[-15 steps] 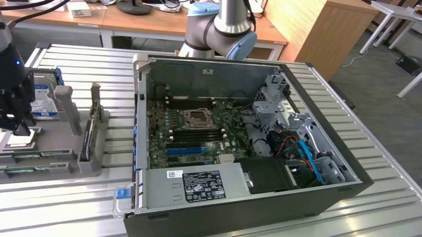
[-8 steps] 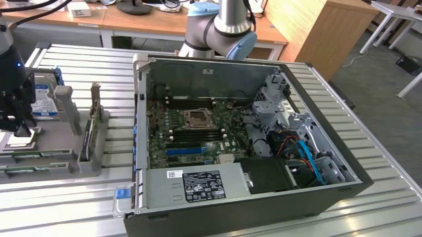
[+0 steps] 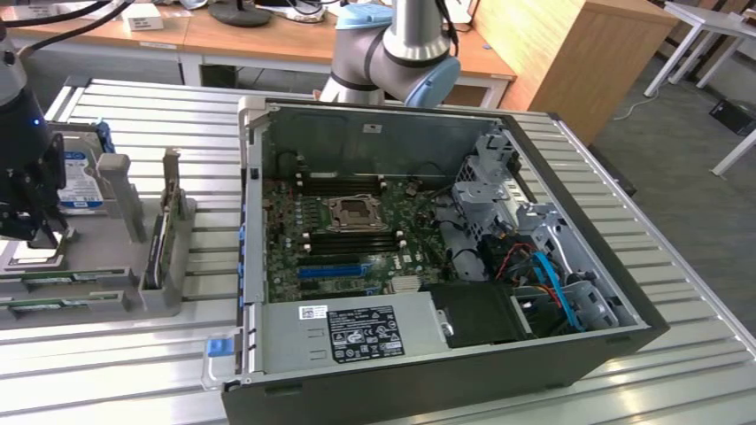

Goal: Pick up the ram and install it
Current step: 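Pick up the ram and move it above insertion slot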

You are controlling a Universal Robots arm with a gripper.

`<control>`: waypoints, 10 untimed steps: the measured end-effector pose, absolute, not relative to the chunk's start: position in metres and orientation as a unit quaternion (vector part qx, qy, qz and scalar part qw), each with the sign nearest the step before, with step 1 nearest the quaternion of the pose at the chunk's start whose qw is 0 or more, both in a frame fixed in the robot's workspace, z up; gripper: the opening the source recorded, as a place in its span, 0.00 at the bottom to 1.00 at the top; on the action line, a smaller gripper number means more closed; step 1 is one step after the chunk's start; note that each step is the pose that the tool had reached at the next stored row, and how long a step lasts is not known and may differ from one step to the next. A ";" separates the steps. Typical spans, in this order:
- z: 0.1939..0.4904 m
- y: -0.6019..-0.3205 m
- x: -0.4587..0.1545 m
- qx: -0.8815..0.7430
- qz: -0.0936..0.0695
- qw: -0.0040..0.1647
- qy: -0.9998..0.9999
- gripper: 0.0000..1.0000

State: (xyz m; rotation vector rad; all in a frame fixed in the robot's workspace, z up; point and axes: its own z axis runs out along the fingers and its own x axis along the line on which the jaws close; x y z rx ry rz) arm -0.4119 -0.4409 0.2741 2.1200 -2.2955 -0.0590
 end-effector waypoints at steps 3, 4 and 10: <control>0.272 -0.441 -0.412 0.678 -0.019 0.008 -0.734 0.30; 0.271 -0.441 -0.412 0.678 -0.019 0.008 -0.734 0.30; 0.268 -0.441 -0.412 0.678 -0.019 0.008 -0.734 0.30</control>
